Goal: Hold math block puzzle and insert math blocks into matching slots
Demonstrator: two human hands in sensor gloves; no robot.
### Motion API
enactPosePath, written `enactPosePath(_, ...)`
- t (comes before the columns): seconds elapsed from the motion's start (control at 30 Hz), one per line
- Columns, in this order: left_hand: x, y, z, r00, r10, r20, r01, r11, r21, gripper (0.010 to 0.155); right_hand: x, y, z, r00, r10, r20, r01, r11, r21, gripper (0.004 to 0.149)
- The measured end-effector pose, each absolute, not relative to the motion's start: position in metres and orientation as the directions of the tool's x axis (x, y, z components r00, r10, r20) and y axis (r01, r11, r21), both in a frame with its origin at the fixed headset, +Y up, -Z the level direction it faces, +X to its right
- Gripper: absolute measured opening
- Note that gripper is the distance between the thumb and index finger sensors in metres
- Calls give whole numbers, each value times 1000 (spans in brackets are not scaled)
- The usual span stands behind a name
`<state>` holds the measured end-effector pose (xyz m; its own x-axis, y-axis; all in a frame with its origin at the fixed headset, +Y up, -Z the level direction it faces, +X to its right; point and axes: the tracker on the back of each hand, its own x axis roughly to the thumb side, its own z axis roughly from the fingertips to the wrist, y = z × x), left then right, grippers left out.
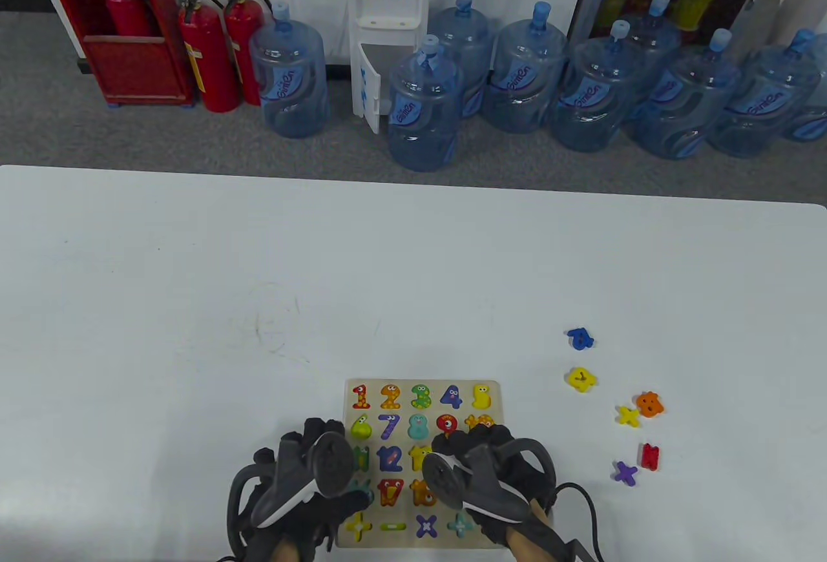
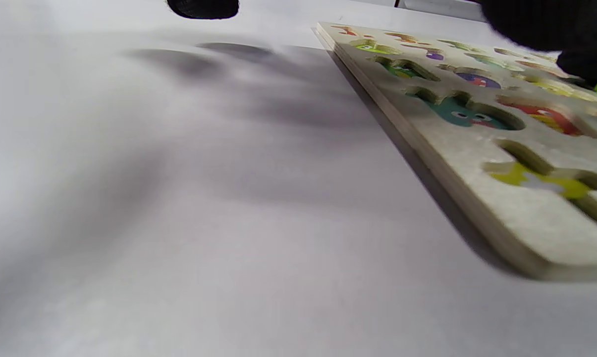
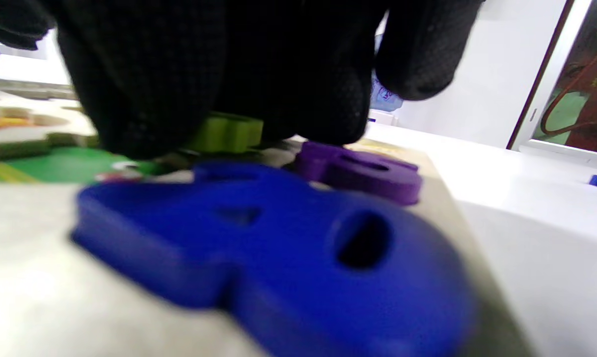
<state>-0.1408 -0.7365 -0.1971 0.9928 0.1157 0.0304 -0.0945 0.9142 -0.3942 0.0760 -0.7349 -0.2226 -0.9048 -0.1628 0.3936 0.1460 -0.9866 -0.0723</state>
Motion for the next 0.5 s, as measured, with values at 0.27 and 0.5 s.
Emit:
enactPosePath(0.27, -140, -737, -196, 993, 111, 34, -88, 913, -399, 95, 71, -735, -221, -894, -225, 387, 199, -974, -107, 59)
enactPosePath(0.5, -139, -738, -197, 993, 115, 35, -92, 912, -400, 95, 72, -737, -222, -898, -223, 379, 193, -974, -115, 60)
